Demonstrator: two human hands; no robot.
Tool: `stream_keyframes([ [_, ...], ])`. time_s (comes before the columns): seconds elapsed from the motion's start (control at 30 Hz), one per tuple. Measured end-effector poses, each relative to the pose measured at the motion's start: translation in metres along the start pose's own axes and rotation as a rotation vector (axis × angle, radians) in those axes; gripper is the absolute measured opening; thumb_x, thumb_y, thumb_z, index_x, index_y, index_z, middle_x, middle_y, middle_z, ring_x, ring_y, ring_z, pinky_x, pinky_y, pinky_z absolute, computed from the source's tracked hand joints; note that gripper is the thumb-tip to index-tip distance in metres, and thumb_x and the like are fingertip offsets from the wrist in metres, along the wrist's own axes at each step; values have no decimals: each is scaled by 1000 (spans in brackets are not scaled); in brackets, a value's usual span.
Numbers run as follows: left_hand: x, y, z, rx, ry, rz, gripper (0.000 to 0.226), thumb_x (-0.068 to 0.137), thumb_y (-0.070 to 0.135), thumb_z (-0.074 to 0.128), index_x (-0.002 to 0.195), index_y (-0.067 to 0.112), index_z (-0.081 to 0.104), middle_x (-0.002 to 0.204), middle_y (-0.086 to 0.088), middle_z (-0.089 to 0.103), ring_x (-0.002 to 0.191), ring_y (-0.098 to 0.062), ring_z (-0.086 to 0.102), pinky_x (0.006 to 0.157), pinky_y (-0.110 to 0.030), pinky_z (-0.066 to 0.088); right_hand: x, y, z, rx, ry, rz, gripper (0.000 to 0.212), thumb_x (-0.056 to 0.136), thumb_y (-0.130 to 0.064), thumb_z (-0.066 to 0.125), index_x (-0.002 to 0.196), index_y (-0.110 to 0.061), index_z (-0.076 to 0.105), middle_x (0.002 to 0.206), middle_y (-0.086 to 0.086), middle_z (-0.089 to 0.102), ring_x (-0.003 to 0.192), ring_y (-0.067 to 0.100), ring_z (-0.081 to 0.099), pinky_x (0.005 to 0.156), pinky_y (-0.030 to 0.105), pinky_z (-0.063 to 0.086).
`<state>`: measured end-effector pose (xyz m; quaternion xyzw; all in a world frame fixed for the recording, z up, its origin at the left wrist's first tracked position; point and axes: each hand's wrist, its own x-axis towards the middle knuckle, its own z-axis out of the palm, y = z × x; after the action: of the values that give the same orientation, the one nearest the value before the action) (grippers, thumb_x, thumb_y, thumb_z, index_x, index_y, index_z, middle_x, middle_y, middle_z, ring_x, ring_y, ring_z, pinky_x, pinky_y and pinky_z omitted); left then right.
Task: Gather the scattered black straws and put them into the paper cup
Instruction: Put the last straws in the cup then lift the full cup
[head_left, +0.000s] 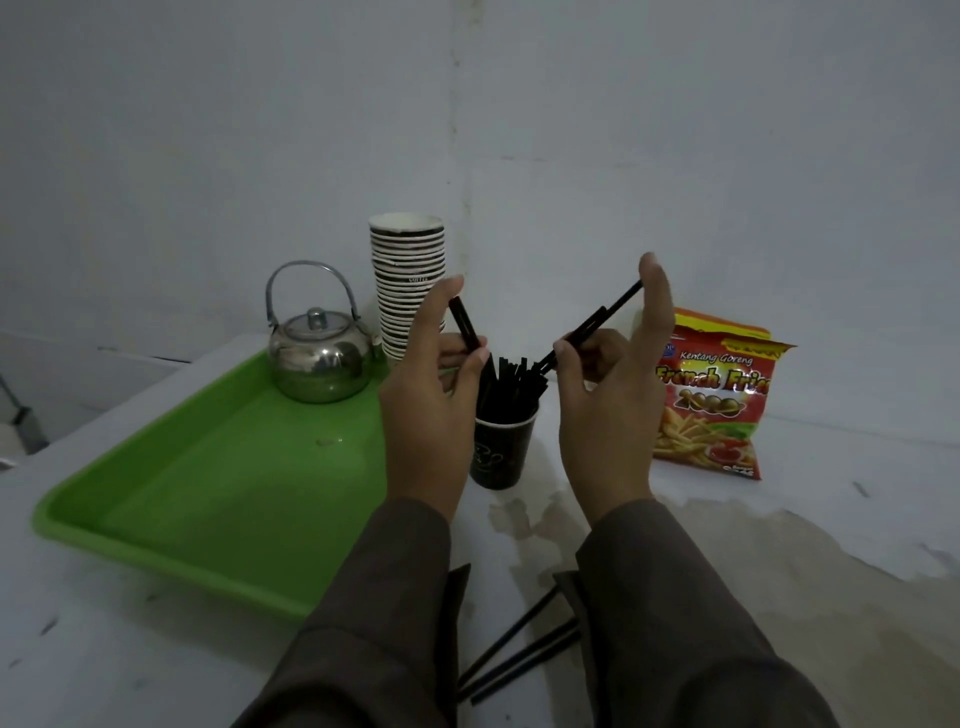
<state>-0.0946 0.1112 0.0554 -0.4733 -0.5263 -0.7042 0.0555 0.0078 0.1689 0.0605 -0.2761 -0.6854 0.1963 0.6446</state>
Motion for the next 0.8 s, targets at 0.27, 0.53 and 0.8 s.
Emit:
stream_keyframes([
  [0.27, -8, -10, 4, 99, -80, -13, 59, 83, 4, 60, 122, 45, 43, 79, 17, 60, 80, 6, 59, 72, -3, 45, -5, 7, 1, -16, -57, 13, 73, 86, -4, 58, 132, -45, 19, 75, -13, 58, 77, -10, 59, 65, -3, 40],
  [0.53, -18, -22, 8, 170, -173, -80, 58, 84, 5, 59, 123, 44, 42, 87, 17, 60, 87, 7, 58, 75, -9, 49, -2, 3, -1, -3, 0, -8, 71, 86, -5, 59, 132, -42, 20, 76, -12, 59, 75, -4, 61, 66, 0, 43],
  [0.8, -17, -19, 3, 196, -198, -76, 53, 85, 4, 57, 121, 41, 45, 94, 6, 64, 89, -1, 61, 81, -26, 54, -11, -3, 6, -59, -37, 13, 67, 84, -8, 61, 130, -39, 24, 87, -34, 56, 78, 4, 62, 69, 6, 45],
])
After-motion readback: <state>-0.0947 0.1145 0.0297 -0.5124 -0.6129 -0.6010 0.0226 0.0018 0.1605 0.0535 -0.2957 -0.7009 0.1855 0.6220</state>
